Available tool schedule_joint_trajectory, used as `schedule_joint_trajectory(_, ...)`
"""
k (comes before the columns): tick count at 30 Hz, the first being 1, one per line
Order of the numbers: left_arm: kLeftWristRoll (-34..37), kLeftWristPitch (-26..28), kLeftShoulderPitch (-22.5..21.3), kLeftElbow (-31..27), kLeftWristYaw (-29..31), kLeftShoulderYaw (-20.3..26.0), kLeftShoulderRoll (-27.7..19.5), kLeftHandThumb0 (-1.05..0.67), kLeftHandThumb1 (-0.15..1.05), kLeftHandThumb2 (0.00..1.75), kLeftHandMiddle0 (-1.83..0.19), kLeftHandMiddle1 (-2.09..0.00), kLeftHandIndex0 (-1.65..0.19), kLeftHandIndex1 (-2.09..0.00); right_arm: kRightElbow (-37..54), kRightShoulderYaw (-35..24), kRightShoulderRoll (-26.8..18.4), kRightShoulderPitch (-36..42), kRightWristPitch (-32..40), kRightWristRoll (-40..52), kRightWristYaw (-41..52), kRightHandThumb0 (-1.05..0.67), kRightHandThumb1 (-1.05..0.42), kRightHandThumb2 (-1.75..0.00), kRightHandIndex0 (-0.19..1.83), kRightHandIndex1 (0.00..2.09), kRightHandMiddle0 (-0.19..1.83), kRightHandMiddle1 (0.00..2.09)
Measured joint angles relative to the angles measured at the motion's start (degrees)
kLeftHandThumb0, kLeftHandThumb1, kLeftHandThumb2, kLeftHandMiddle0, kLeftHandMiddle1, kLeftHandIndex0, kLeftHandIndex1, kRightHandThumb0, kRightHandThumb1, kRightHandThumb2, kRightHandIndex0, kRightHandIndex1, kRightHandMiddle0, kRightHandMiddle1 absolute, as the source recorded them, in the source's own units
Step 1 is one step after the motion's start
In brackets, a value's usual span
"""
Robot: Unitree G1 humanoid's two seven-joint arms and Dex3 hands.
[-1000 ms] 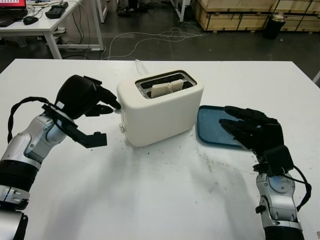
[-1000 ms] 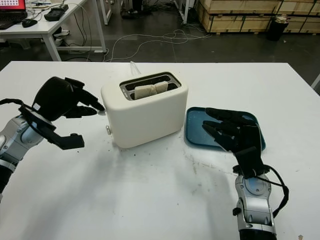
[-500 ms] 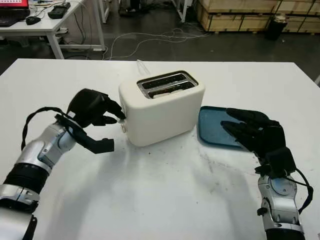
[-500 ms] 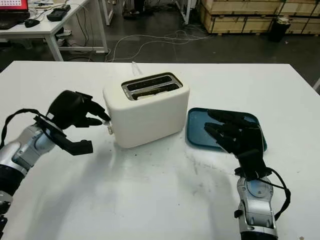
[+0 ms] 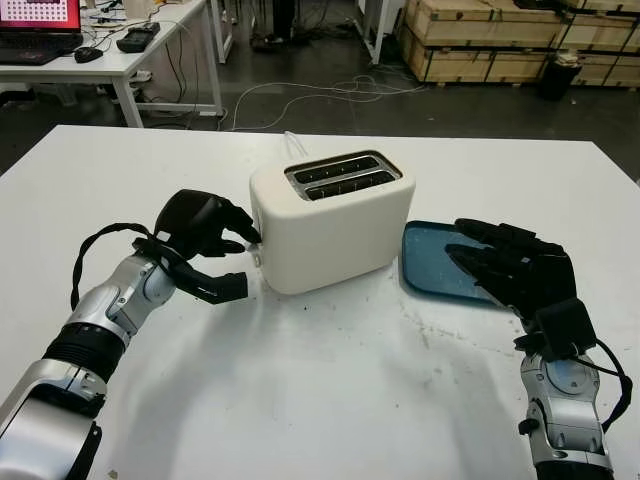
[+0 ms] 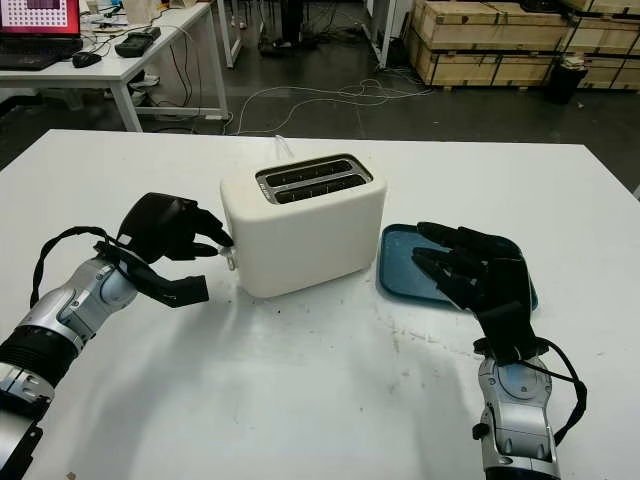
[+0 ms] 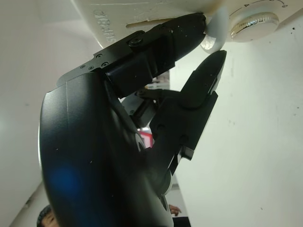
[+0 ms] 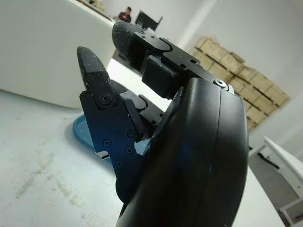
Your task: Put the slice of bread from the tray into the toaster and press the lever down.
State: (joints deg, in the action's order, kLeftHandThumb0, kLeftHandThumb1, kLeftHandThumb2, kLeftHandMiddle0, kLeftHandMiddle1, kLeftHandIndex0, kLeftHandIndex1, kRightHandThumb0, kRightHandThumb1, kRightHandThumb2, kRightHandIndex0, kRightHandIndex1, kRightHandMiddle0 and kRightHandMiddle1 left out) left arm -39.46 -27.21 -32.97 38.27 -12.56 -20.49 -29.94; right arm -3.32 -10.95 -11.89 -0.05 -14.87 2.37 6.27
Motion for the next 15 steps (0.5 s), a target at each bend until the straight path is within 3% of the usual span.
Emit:
schedule_joint_trajectory(4, 0.01, 0.08, -0.16, -0.03, 0.0, -0.48, -0.19, -0.12, 0.75, 0.0, -0.86, -1.61, -1.3, -0.01, 0.0, -0.01, 0.01, 0.0, 0.0, 0.01, -0.01, -0.35, -0.81, 0.0, 1.15, 0.01, 1.07, 0.01)
schedule_joint_trajectory(8, 0.19, 0.12, -0.4, 0.0, 0.01, -0.69, -0.28, -0.13, 0.75, 0.0, -0.83, -1.71, -1.3, -0.01, 0.0, -0.01, 0.01, 0.0, -0.01, 0.0, -0.09, -0.36, -0.81, 0.0, 1.15, 0.01, 1.08, 0.01)
schedule_joint_trajectory(11, 0.53, 0.46, -0.47, -0.02, 0.03, -0.83, -0.28, -0.15, 0.76, 0.01, -0.88, -1.52, -1.31, -0.01, 0.0, -0.03, 0.01, 0.0, -0.01, 0.0, -0.09, -0.37, -0.81, 0.0, 1.15, 0.0, 1.07, 0.0)
schedule_joint_trajectory(15, 1.02, 0.49, -0.47, -0.18, 0.05, -1.06, -0.46, -0.16, 0.77, 0.01, -0.88, -1.45, -1.29, 0.0, -0.01, -0.04, 0.01, 0.0, -0.05, 0.0, -0.09, -0.36, -0.81, 0.0, 1.14, 0.0, 1.07, 0.0)
